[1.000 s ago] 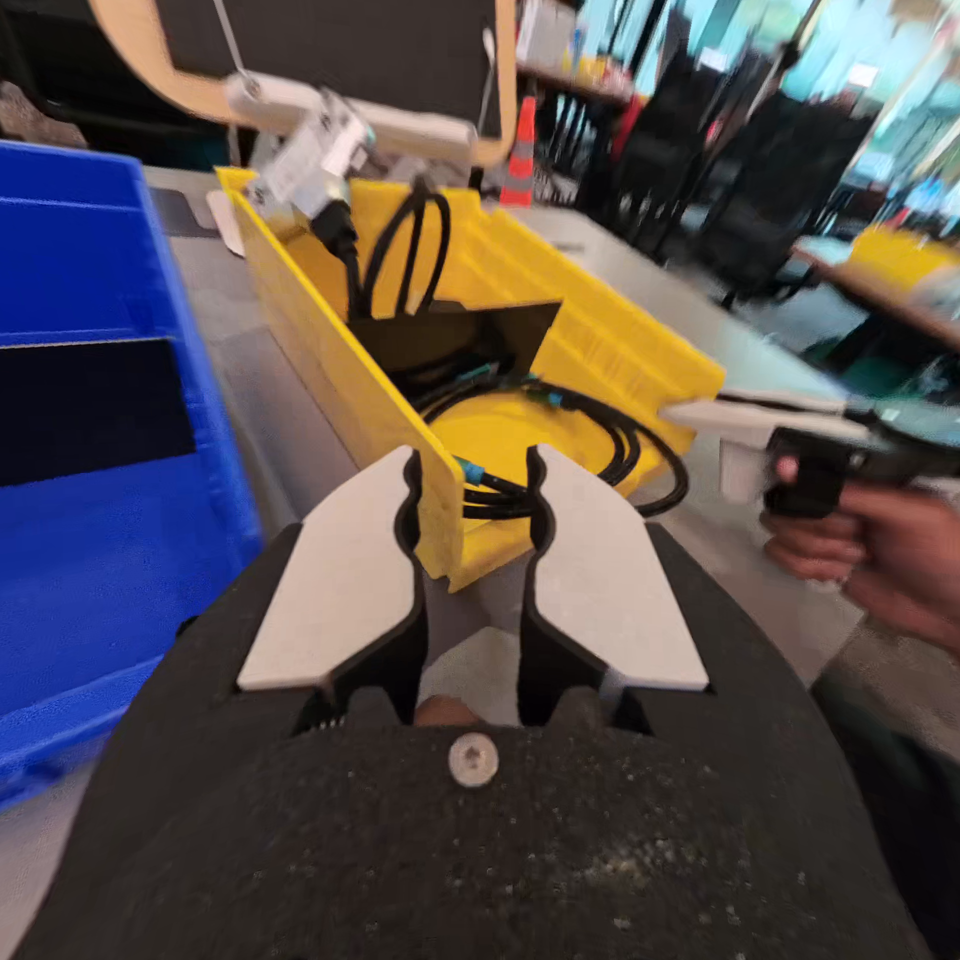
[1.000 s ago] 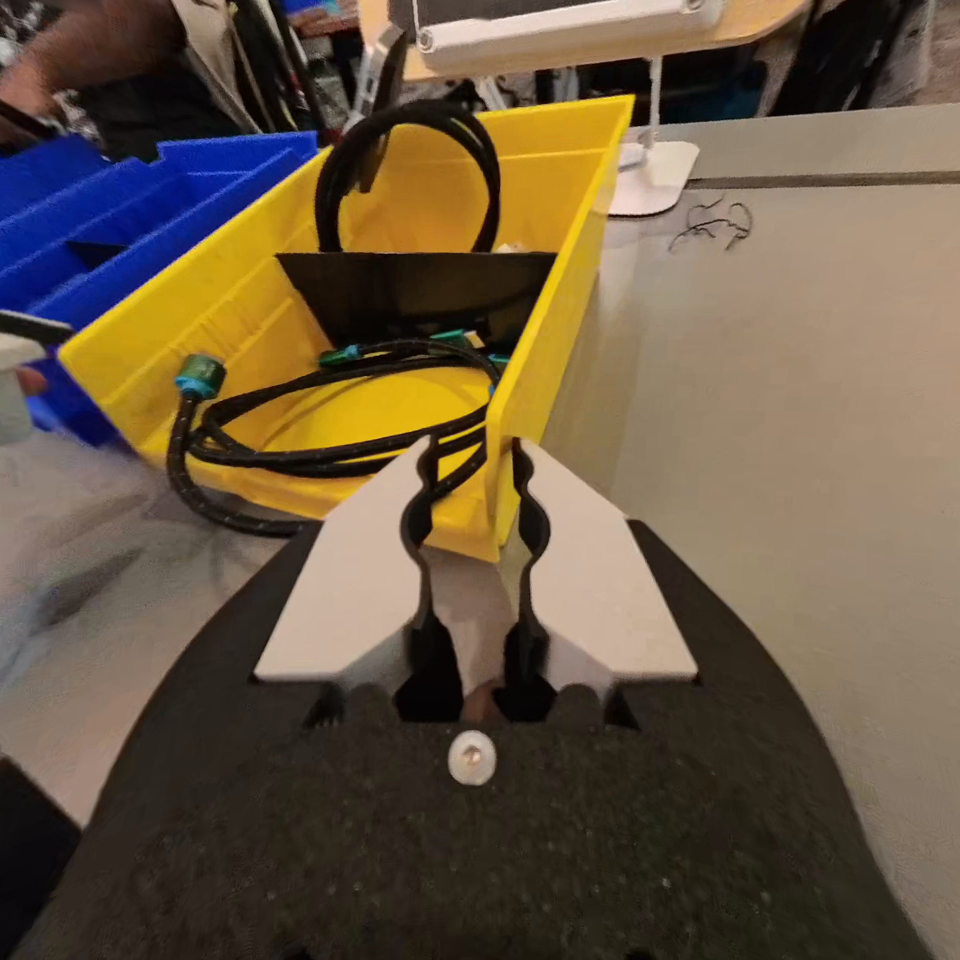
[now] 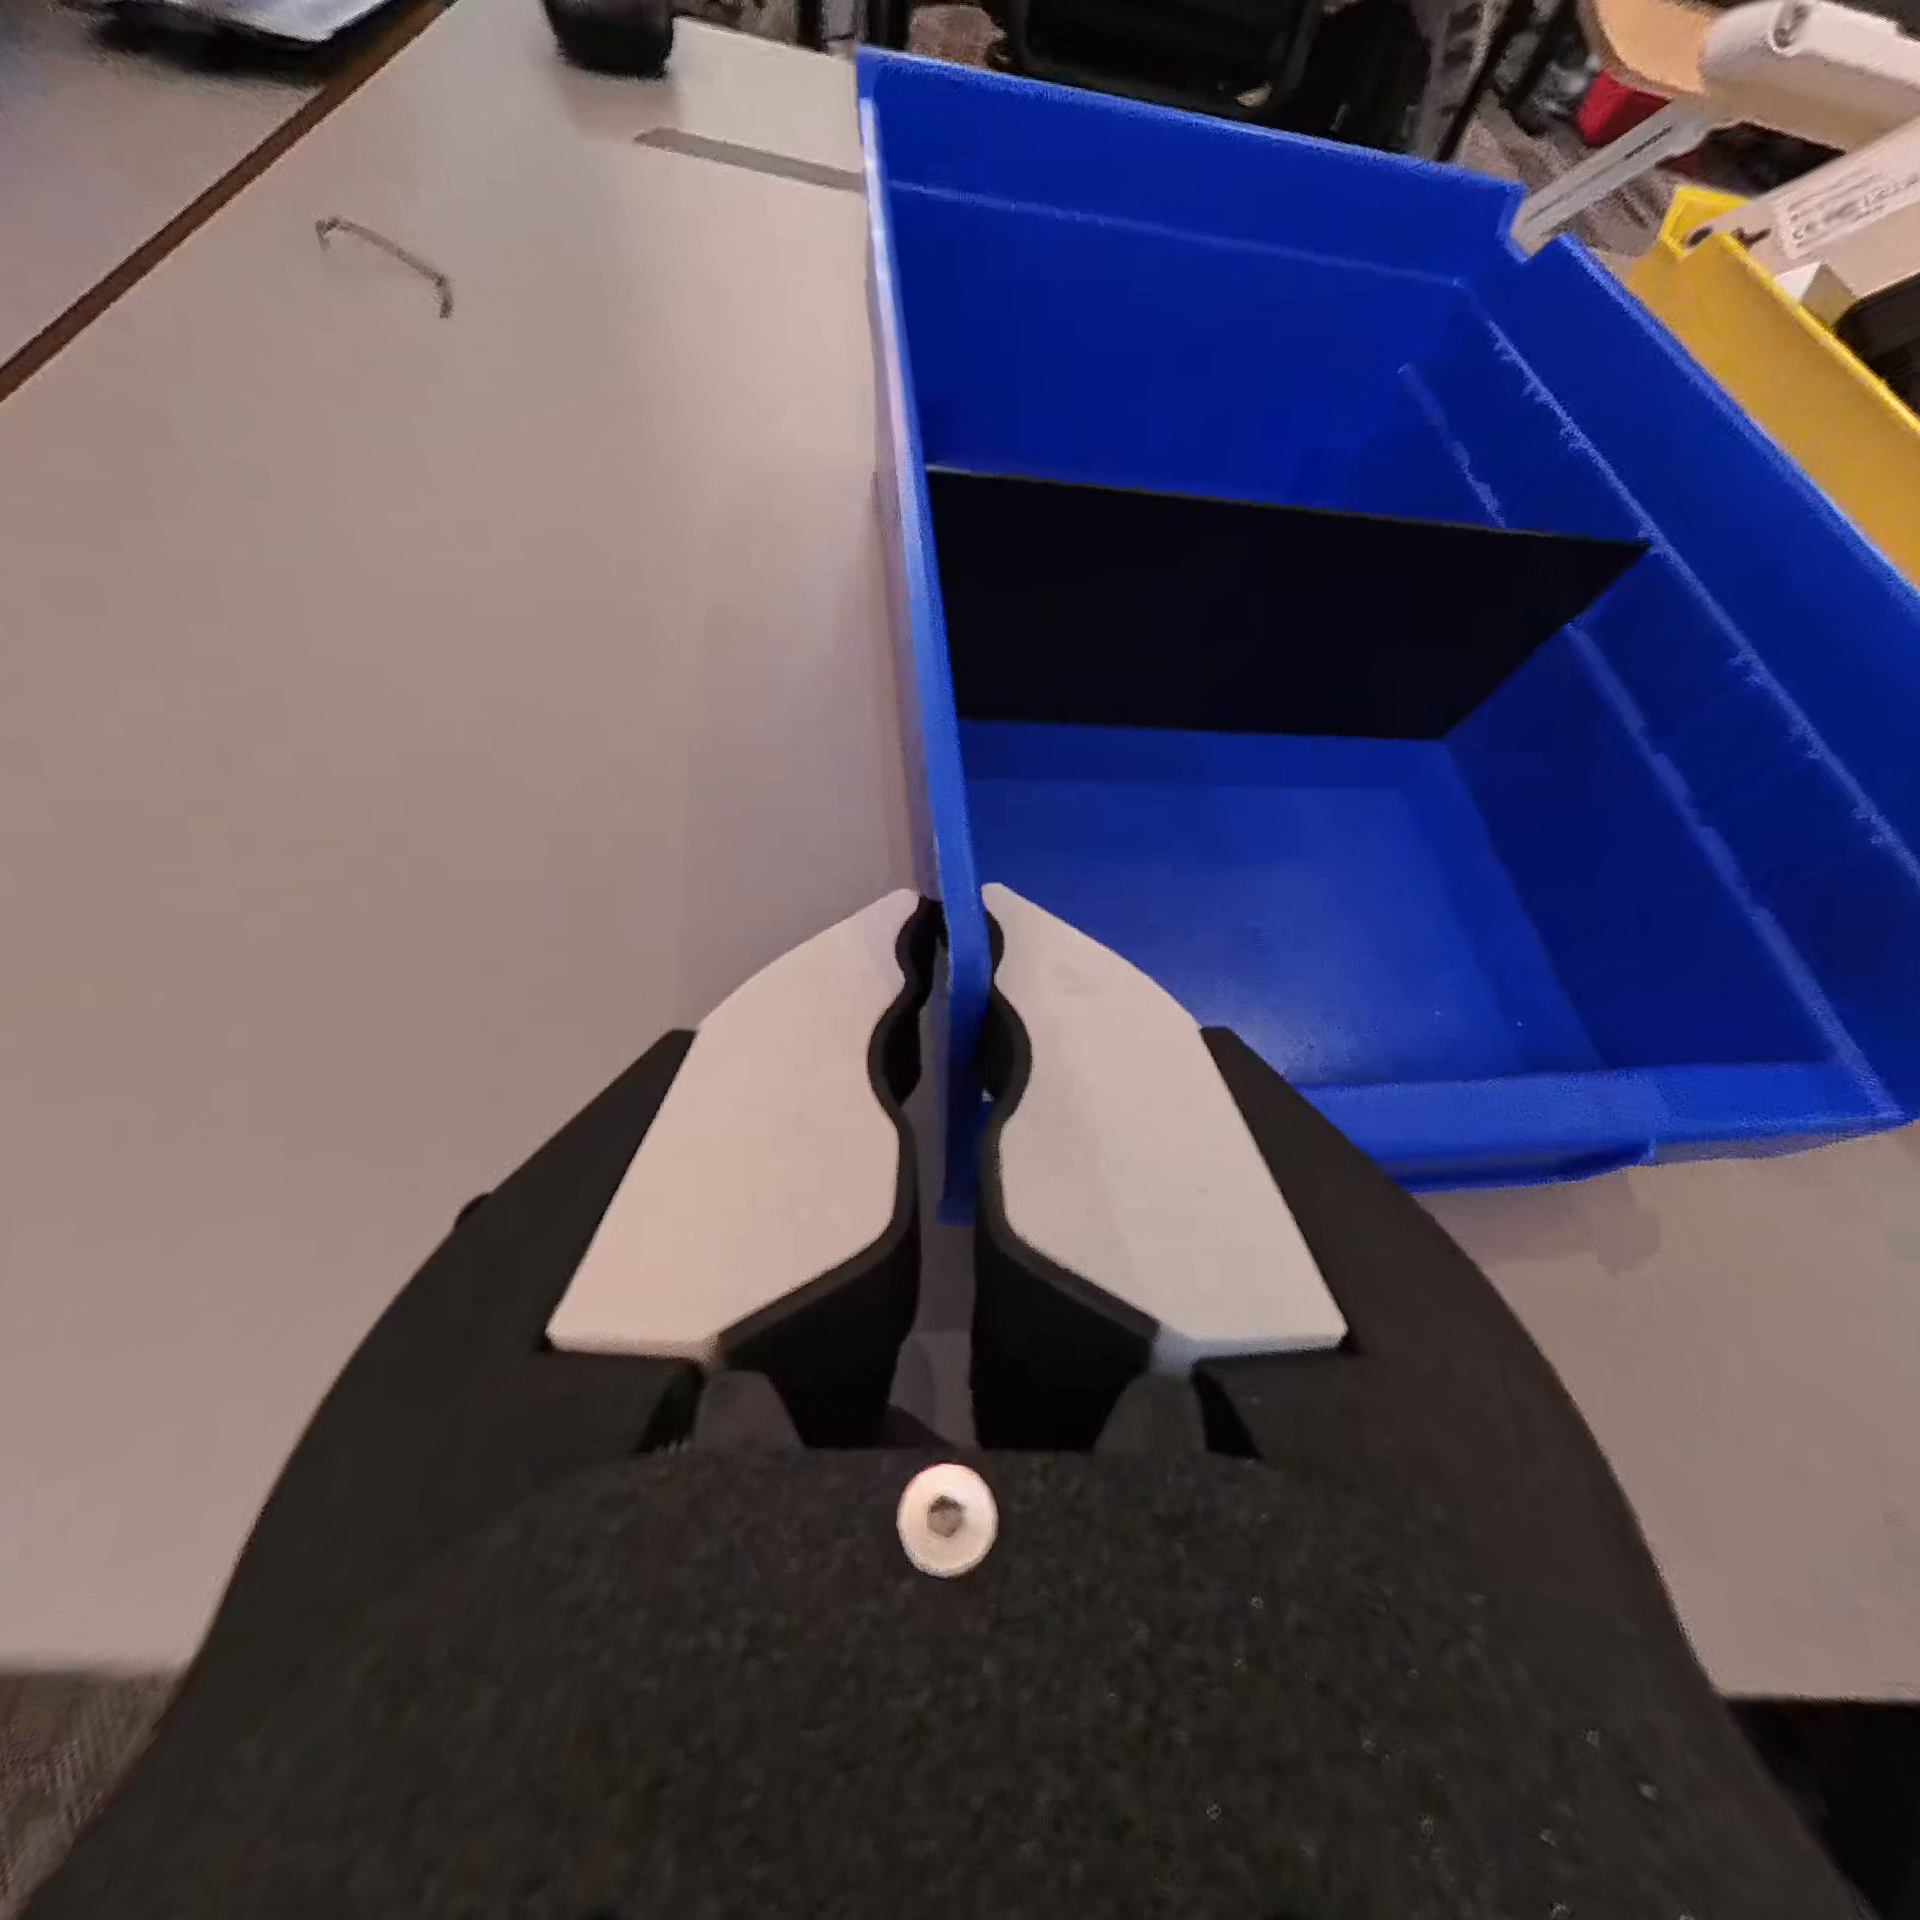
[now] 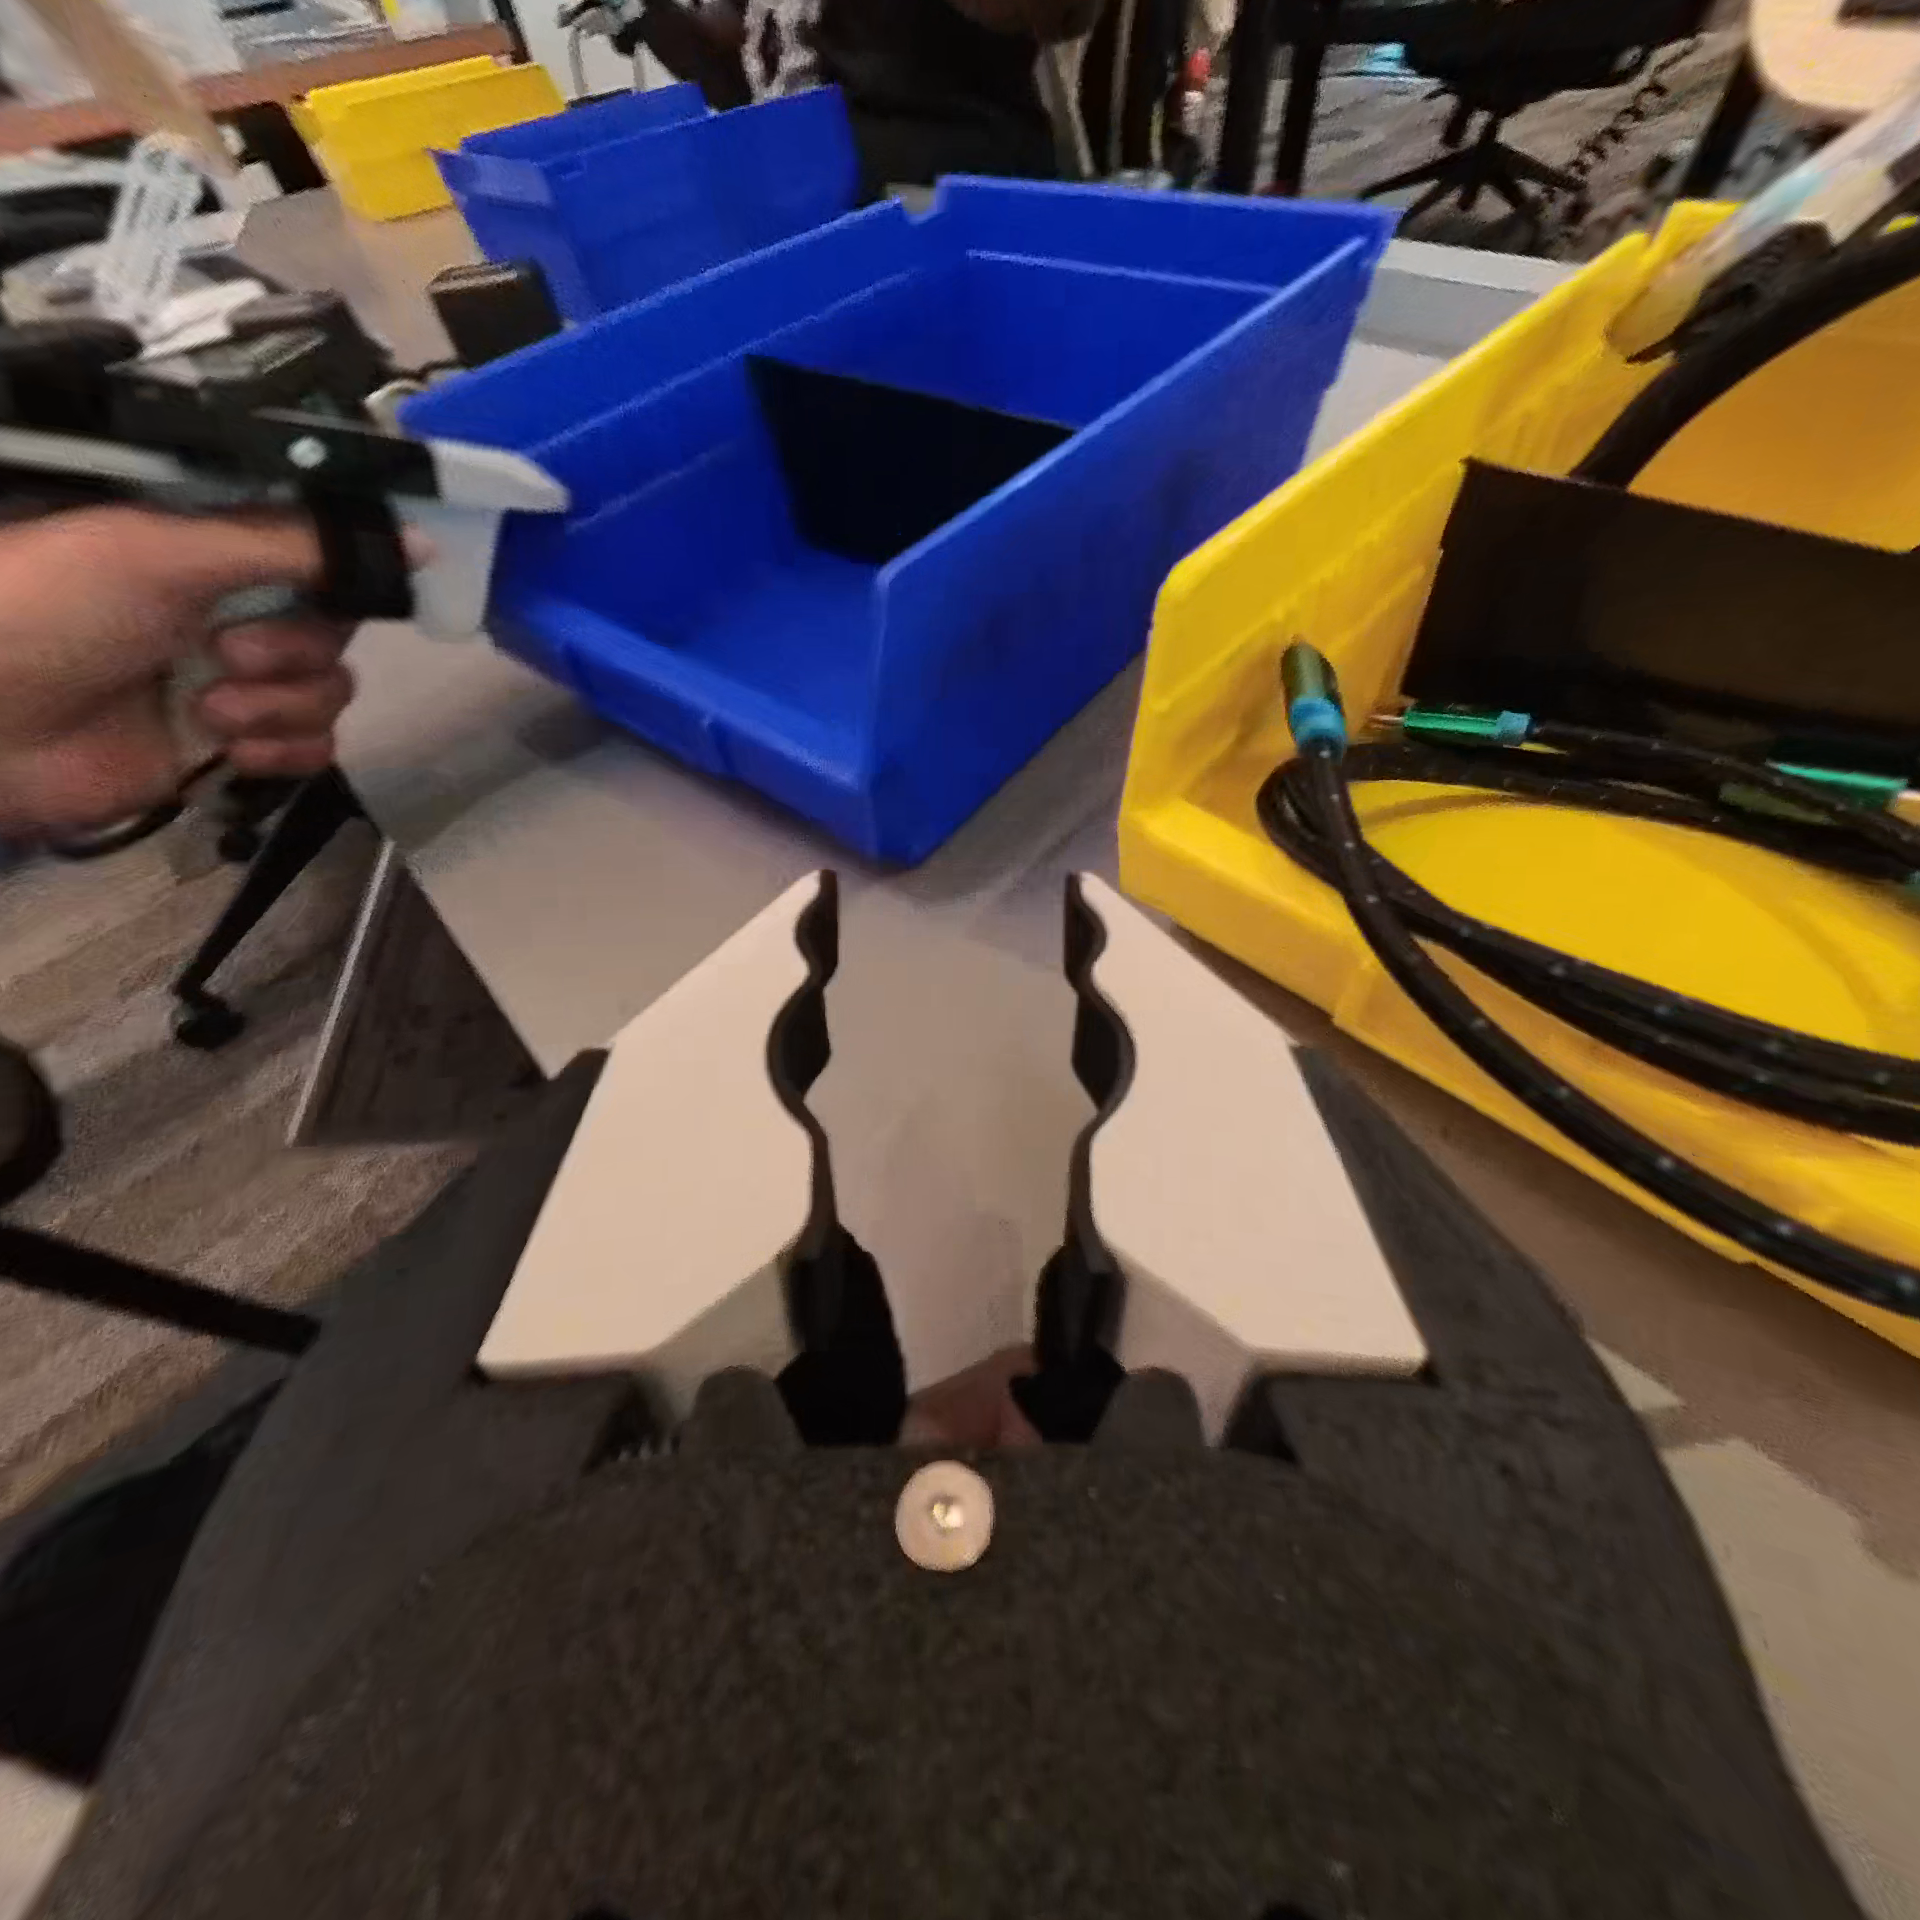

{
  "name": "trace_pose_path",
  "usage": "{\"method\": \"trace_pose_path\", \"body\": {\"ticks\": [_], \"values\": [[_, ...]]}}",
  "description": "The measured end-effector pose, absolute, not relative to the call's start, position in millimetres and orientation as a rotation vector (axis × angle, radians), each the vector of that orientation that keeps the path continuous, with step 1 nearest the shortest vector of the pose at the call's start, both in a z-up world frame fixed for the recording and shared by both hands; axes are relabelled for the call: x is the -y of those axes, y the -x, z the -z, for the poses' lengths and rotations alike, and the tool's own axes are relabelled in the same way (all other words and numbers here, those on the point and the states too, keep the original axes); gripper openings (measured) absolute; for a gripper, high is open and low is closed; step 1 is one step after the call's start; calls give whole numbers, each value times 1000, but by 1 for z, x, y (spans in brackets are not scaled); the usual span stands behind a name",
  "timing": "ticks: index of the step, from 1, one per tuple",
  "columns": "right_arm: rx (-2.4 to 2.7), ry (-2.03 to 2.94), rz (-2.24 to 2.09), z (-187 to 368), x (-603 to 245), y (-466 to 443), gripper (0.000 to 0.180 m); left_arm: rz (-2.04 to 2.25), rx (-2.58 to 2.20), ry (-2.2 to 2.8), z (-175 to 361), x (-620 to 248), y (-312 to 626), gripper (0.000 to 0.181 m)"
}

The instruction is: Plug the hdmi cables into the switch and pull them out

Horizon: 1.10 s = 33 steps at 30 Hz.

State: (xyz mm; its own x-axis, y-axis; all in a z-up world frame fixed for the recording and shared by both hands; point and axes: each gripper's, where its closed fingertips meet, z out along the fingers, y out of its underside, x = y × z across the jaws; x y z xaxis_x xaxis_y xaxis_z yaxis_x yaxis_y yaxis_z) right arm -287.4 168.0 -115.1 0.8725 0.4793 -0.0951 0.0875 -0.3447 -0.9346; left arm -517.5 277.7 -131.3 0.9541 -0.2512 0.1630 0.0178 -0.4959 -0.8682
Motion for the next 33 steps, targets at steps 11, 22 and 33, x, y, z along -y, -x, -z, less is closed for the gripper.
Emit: {"method": "trace_pose_path", "body": {"ticks": [11, 22, 33], "values": [[78, 1937, -47, 122, -203, 313, 3, 123, -95, 2043, 129, -192, 508, 5], [84, 1655, 6, 21, -186, 271, 2, 133, -134, 1790, 39, -175, 459, 4], [-268, 1428, 372, -105, -160, -15, 3, 361, -680, 1464, -85, -233, 152, 7]]}}
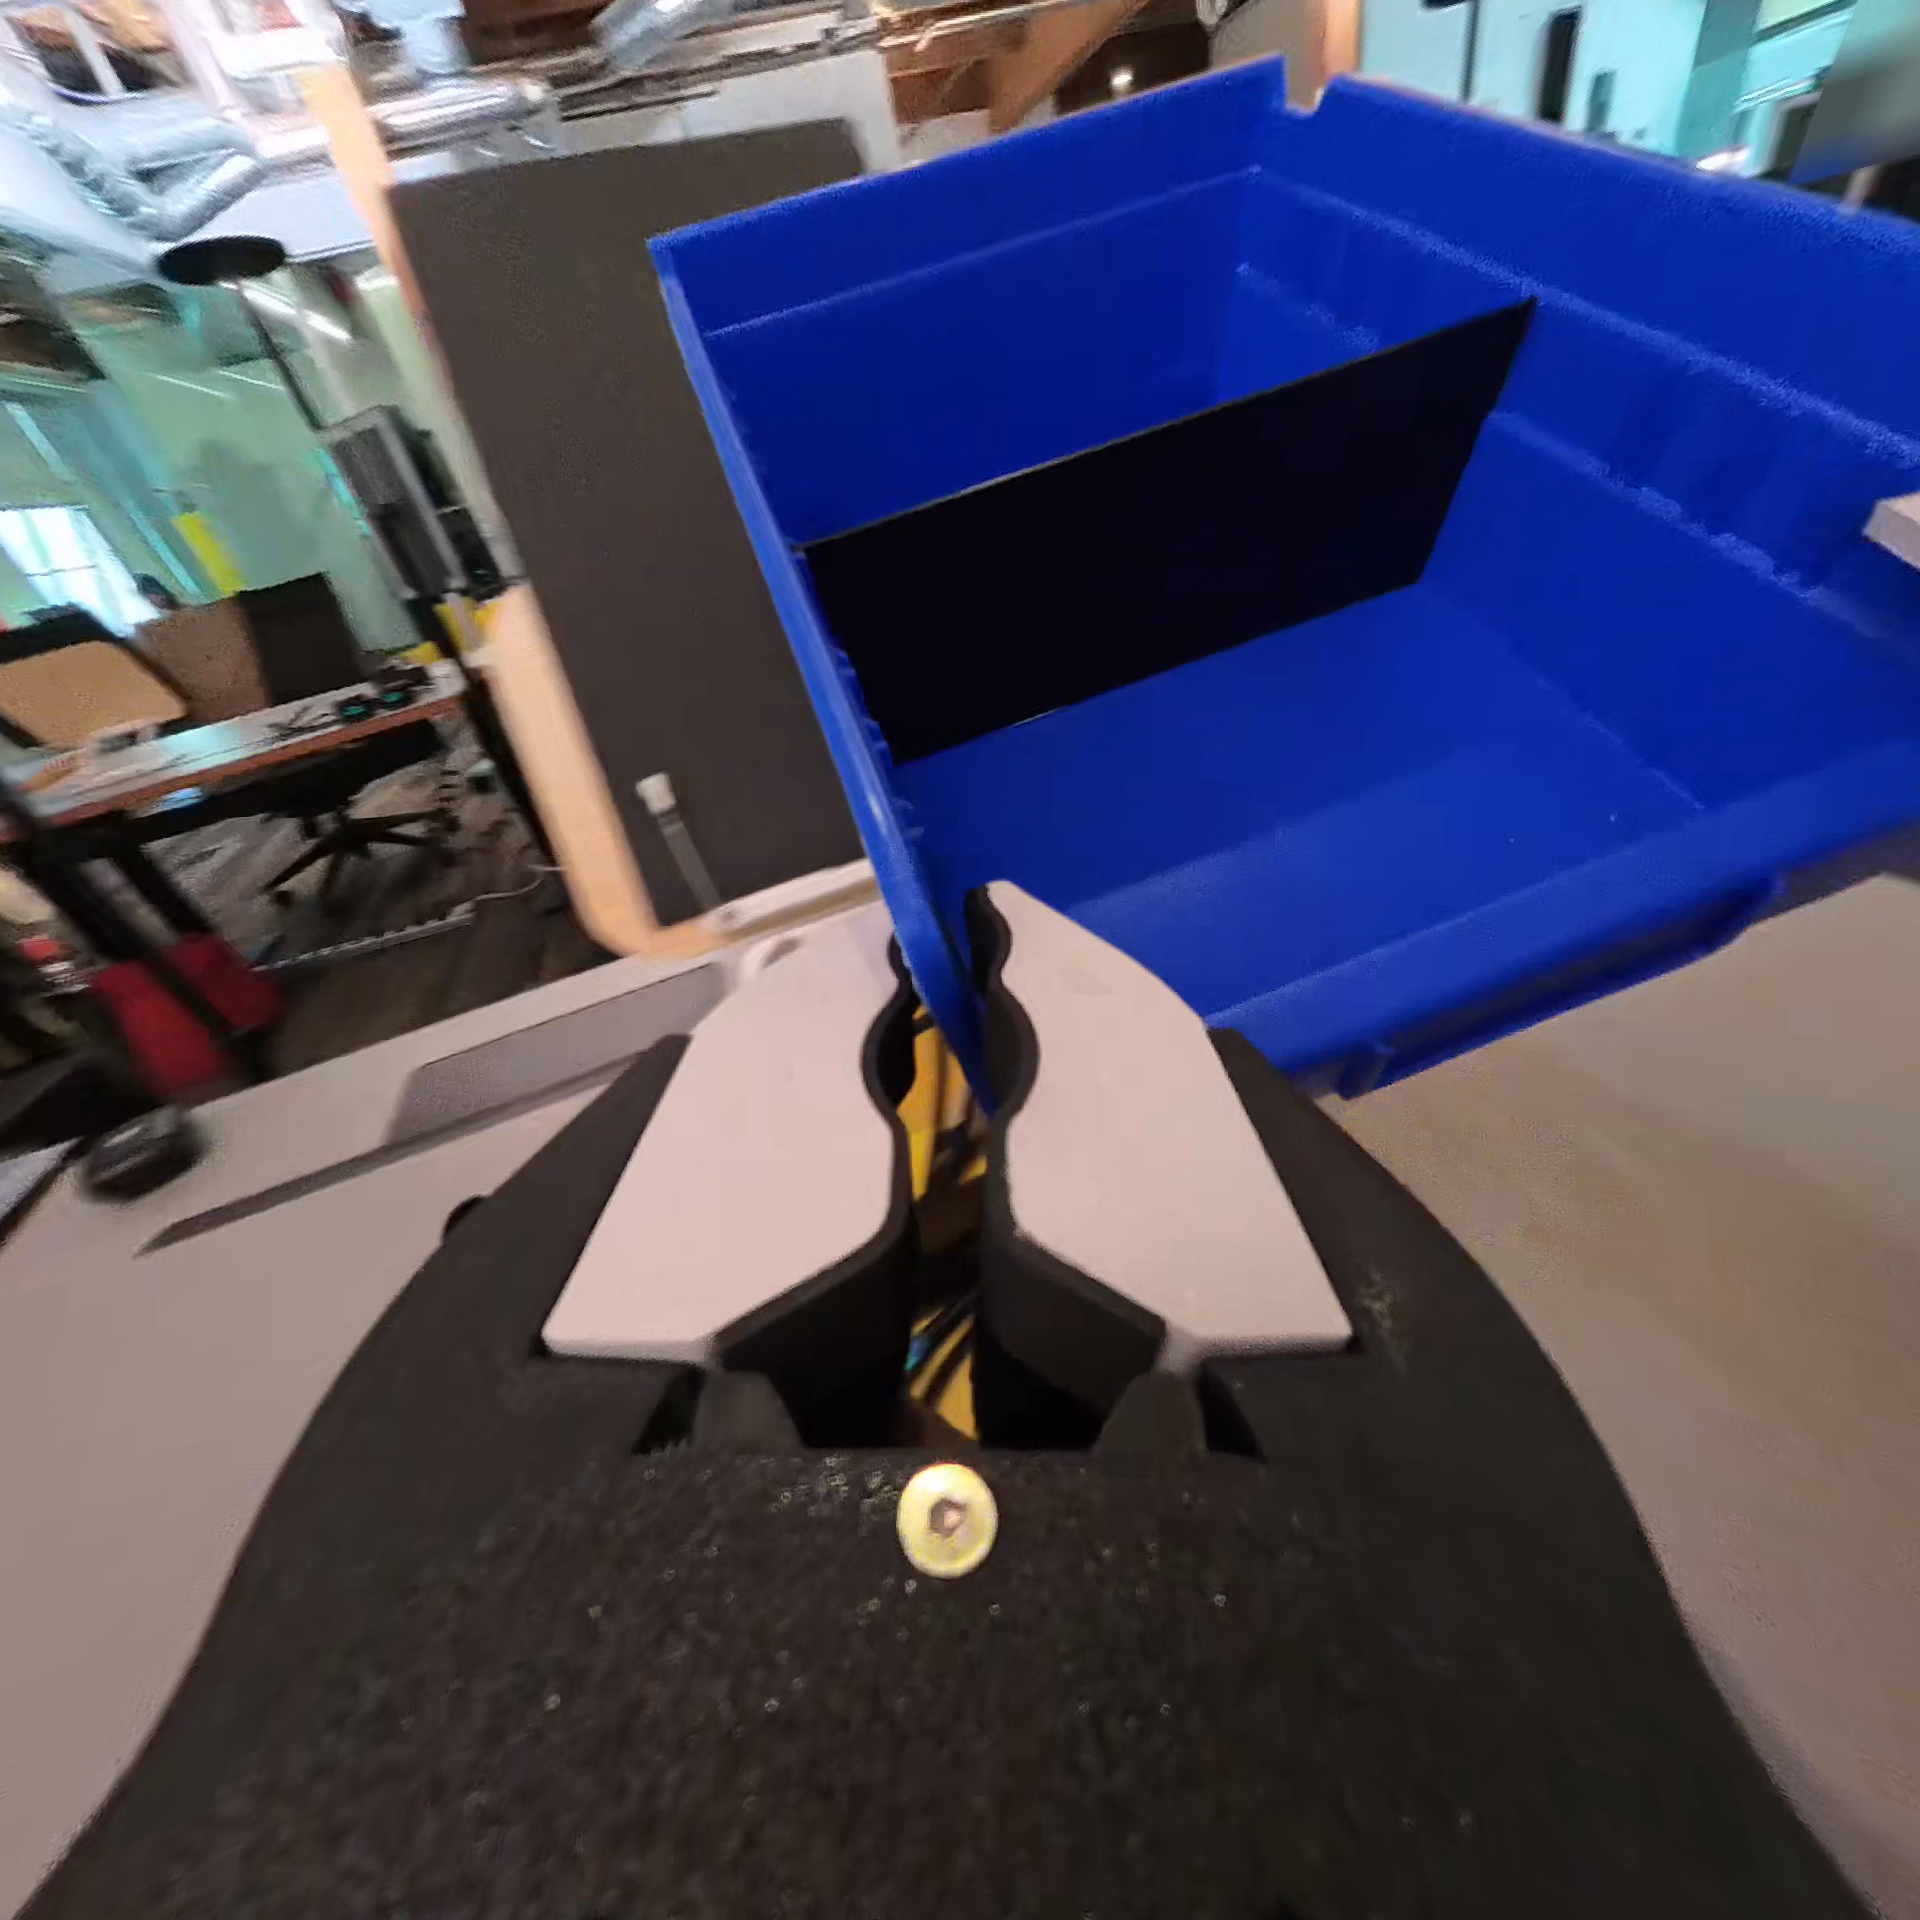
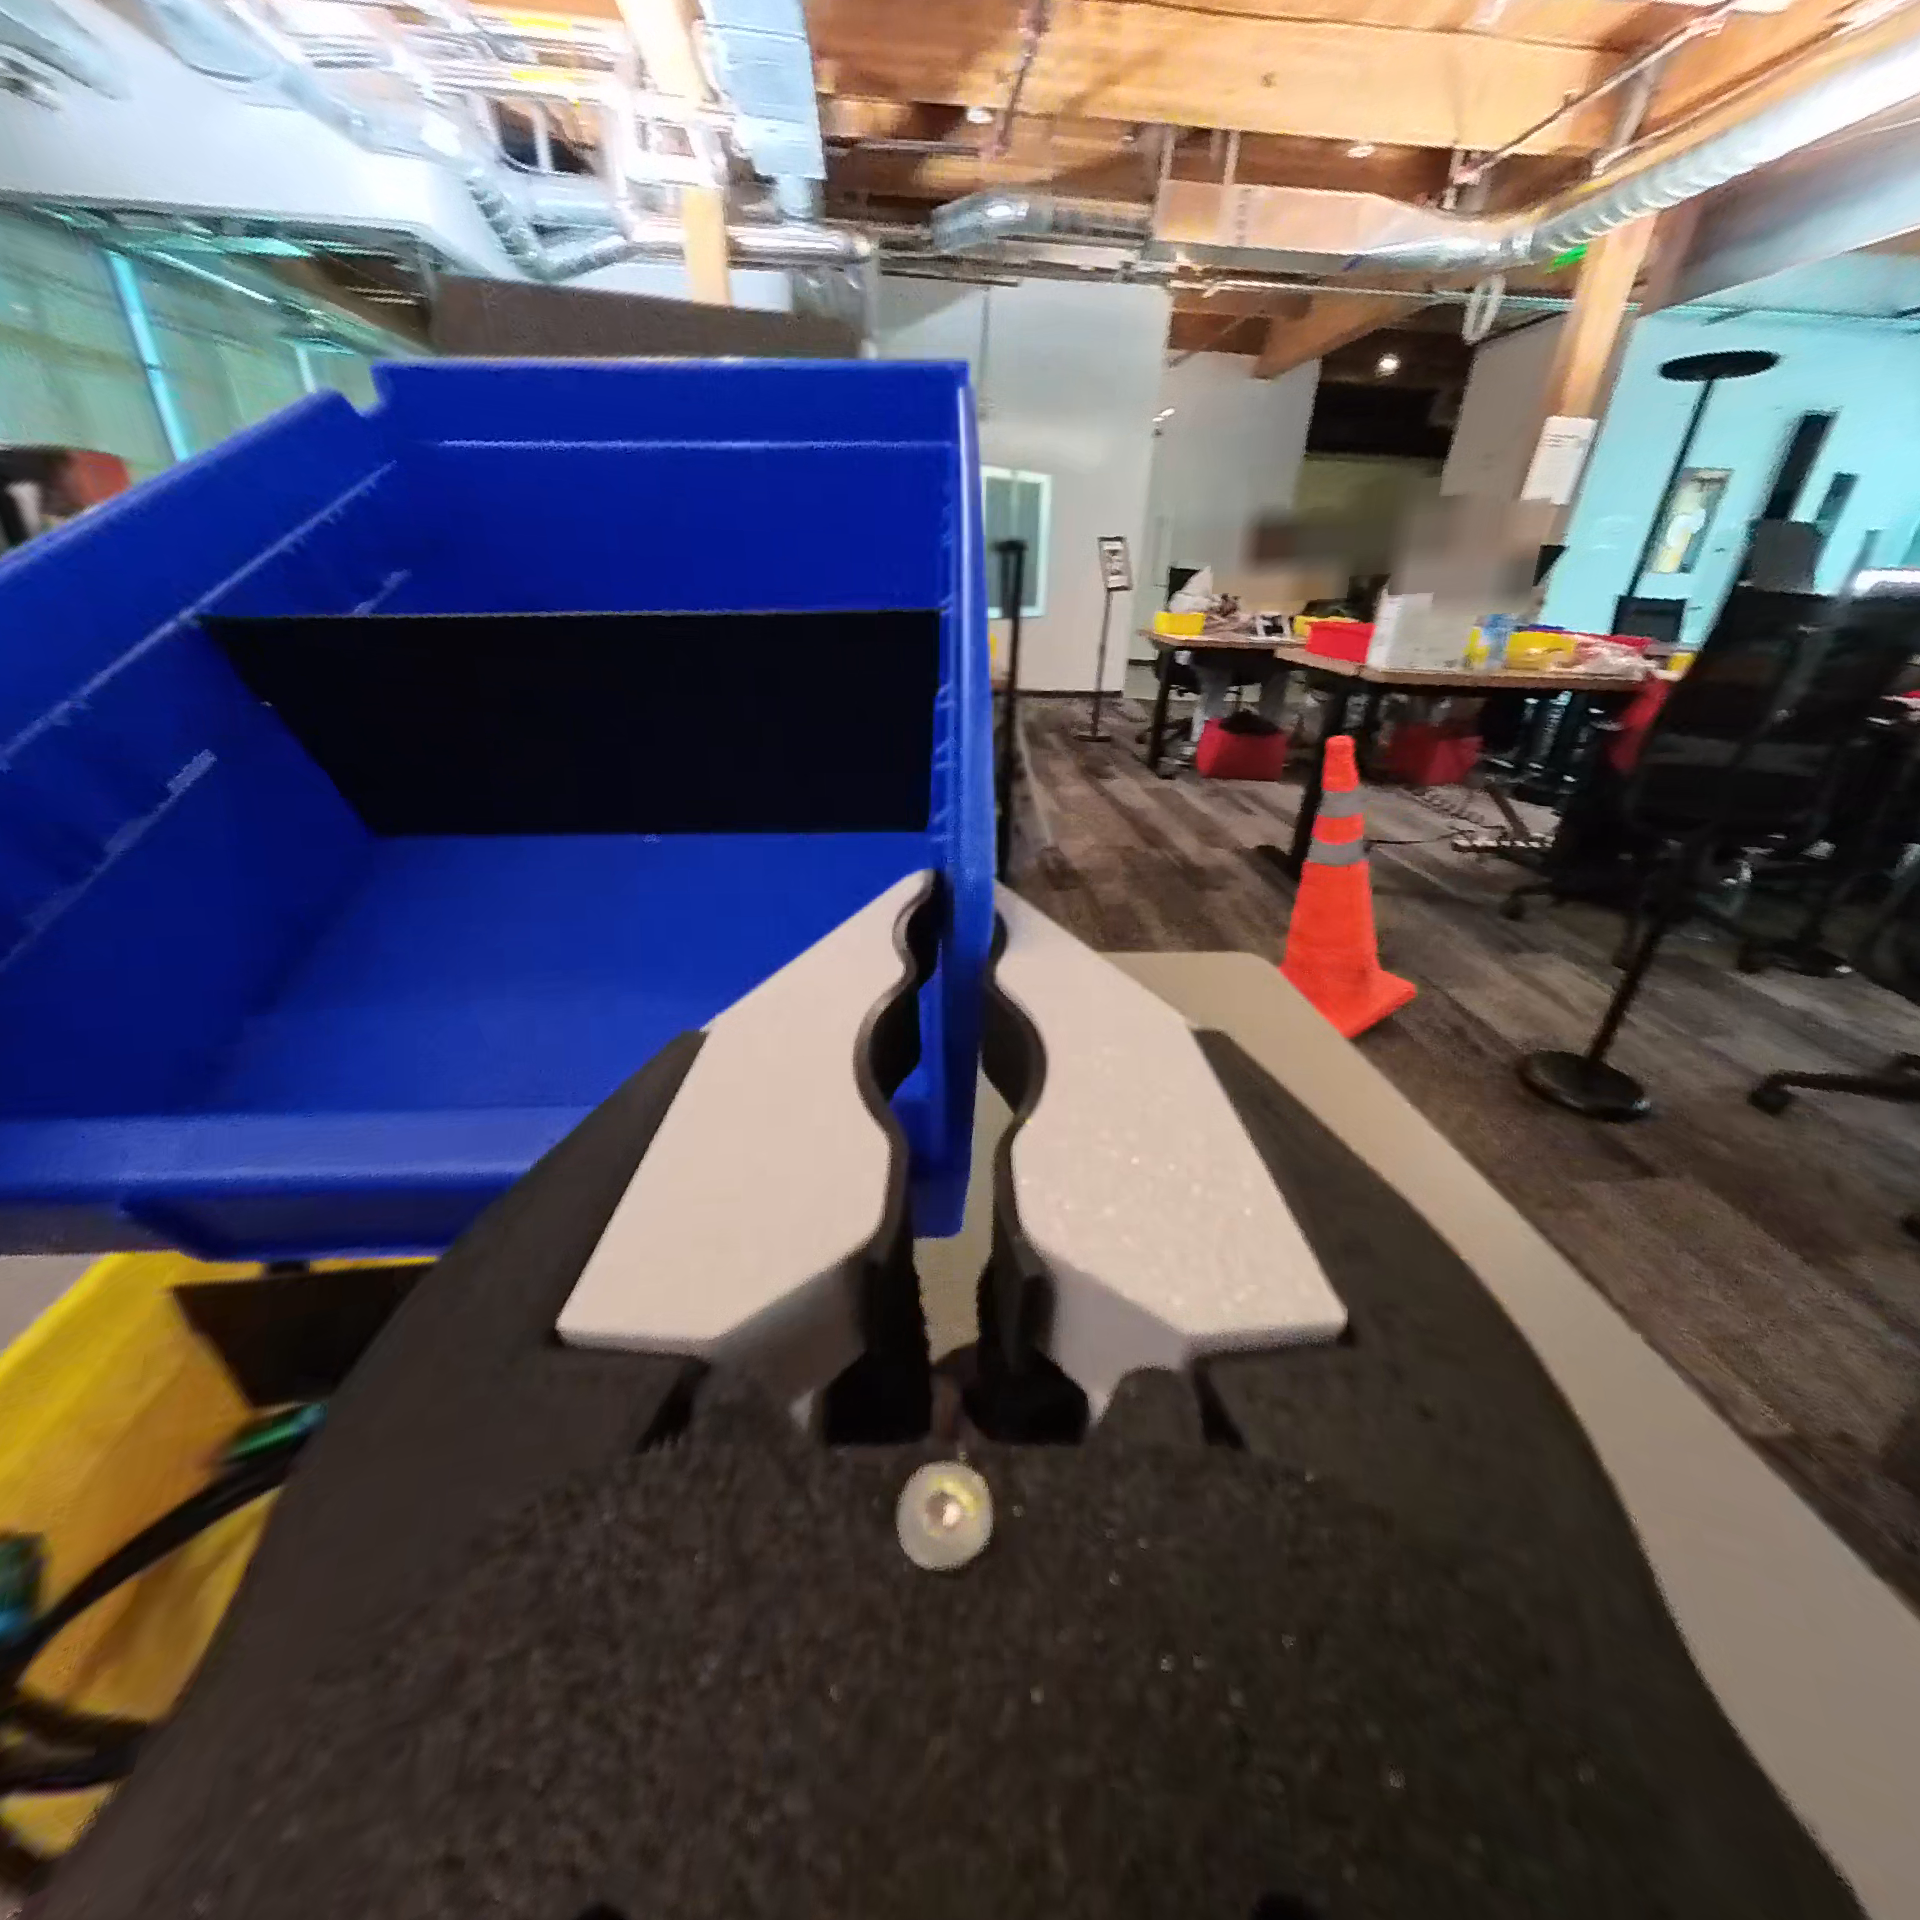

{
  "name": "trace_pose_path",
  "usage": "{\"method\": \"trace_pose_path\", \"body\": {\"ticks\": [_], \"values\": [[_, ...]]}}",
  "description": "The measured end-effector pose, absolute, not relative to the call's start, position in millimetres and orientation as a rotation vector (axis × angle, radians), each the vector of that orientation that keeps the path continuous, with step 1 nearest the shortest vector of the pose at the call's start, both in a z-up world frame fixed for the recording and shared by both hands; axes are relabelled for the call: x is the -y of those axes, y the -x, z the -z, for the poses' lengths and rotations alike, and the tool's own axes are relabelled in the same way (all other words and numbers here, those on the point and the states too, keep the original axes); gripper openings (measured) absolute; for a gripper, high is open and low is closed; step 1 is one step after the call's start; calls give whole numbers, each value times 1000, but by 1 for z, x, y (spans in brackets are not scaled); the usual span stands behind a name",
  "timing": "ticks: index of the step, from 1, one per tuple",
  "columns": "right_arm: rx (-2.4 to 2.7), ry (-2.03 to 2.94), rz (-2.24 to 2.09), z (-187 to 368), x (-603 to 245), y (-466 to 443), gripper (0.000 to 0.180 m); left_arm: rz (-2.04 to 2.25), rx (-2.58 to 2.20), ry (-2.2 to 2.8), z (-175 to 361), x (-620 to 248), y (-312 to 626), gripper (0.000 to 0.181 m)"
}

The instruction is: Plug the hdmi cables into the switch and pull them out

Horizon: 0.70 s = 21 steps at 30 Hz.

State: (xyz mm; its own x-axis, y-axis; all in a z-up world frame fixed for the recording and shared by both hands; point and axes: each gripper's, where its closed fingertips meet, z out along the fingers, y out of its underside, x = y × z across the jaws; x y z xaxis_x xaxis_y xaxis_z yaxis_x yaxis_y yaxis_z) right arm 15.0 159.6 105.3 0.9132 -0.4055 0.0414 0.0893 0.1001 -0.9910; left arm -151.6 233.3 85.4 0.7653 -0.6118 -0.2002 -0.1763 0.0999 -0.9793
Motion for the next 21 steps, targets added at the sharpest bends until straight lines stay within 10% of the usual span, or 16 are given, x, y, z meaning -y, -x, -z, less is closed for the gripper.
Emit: {"method": "trace_pose_path", "body": {"ticks": [8, 21], "values": [[-514, 1614, 367, -3, -107, -206, 3, 556, -733, 1621, 6, -199, -40, 6], [-551, 1897, 171, 129, -139, -254, 7, 463, -832, 1809, 127, -191, -71, 14]]}}
